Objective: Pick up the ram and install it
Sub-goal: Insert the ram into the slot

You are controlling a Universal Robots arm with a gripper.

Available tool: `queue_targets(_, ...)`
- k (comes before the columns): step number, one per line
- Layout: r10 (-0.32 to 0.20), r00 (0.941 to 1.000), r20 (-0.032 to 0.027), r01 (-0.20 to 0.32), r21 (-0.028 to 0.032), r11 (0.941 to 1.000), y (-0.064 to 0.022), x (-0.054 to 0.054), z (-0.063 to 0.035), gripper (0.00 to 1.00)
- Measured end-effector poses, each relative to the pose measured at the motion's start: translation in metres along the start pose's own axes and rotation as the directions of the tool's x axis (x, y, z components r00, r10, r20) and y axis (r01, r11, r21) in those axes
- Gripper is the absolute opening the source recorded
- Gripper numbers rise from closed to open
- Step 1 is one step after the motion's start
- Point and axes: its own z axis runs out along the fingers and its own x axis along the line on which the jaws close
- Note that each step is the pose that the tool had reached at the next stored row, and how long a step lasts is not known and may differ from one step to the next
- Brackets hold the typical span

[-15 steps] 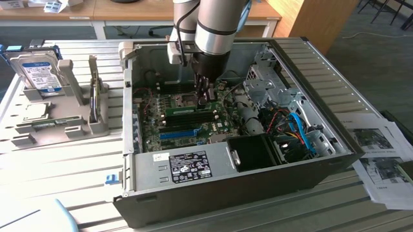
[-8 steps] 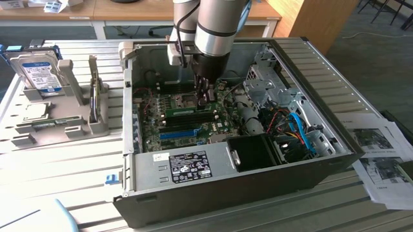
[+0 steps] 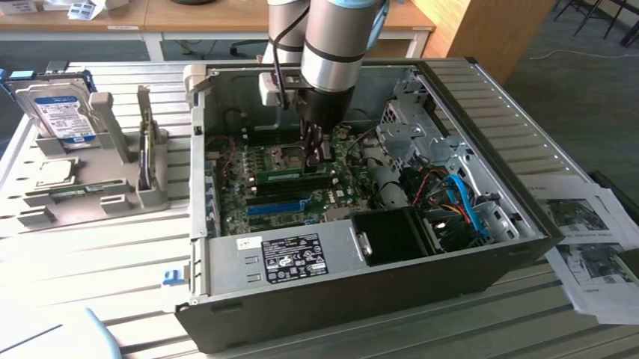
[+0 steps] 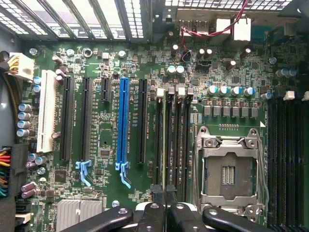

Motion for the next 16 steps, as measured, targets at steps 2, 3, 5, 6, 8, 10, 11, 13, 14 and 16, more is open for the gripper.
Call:
queue_targets(2,0.000,1.0000,0.0001,0.000,0.0001,1.0000,0.0000,0.0000,0.0000,0.11)
queue_targets(3,0.001,1.0000,0.0001,-0.001,0.0001,1.0000,0.0000,0.0000,0.0001,0.11)
queue_targets(5,0.004,1.0000,0.0003,-0.004,0.0001,1.0000,0.0000,0.0000,0.0001,0.11)
queue_targets(6,0.005,1.0000,0.0004,-0.005,0.0001,1.0000,0.0000,0.0000,0.0001,0.11)
queue_targets(8,0.007,1.0000,0.0006,-0.007,0.0001,1.0000,0.0000,0.0000,0.0002,0.11)
queue_targets(10,0.007,1.0000,0.0006,-0.007,0.0001,1.0000,0.0000,0.0000,0.0002,0.11)
queue_targets(11,0.007,1.0000,0.0006,-0.007,0.0001,1.0000,0.0000,0.0000,0.0002,0.11)
queue_targets(13,0.007,1.0000,0.0008,-0.007,0.0002,1.0000,0.0000,-0.0001,0.0009,0.11)
queue_targets(14,0.007,1.0000,0.0008,-0.007,0.0002,1.0000,-0.0001,-0.0001,0.0013,0.11)
queue_targets(16,0.007,1.0000,0.0005,-0.007,0.0001,1.0000,-0.0001,0.0000,0.0019,0.11)
